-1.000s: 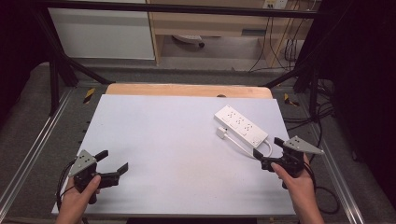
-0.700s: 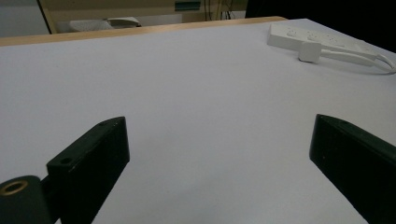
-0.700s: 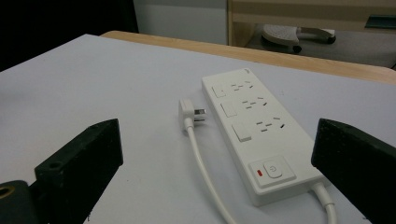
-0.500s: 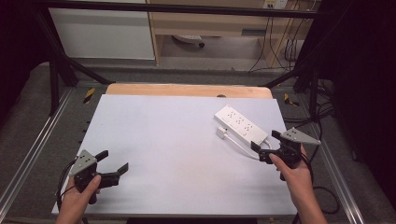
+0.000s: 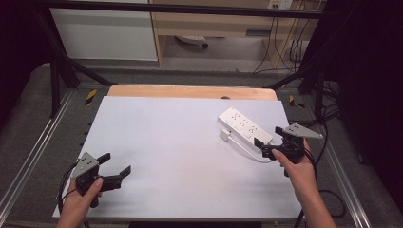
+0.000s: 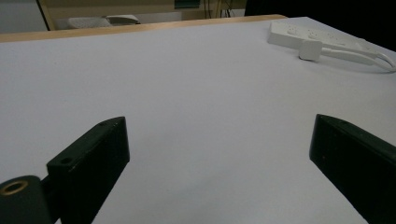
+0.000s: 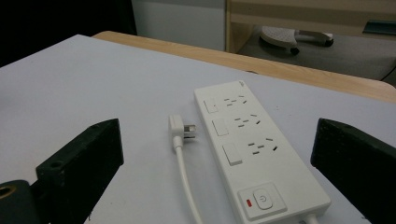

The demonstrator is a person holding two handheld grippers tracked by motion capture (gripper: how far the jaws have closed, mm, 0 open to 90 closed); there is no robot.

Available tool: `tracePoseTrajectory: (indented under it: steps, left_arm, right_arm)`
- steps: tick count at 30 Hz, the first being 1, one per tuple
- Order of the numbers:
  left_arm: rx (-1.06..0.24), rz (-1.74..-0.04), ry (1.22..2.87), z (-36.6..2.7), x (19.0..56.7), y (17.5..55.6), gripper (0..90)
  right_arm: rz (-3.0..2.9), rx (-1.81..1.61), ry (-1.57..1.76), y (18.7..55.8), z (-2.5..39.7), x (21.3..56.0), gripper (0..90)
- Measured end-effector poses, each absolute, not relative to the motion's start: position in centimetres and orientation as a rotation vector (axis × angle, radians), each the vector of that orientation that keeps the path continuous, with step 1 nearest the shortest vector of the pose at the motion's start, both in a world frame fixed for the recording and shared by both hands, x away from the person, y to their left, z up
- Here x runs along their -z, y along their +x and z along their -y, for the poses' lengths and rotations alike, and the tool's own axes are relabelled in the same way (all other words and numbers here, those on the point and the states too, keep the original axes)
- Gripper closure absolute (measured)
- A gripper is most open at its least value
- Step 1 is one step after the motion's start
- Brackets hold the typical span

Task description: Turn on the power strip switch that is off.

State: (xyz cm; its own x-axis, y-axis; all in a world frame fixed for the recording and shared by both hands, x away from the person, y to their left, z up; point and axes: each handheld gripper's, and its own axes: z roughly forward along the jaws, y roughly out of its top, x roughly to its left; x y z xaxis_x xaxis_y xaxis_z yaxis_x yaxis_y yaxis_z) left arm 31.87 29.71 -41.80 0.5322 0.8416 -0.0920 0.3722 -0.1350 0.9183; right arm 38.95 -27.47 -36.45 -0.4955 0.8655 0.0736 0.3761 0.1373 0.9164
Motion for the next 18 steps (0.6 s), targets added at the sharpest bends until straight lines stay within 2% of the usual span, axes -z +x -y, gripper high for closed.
tracePoseTrajectory:
  steps: [18]
  left_arm:
    - [-0.564,-1.022,1.731,-29.7,41.8,31.9,5.2]
  right_arm:
    - [-1.926,-1.314,1.253,42.4,28.1,36.9,4.0]
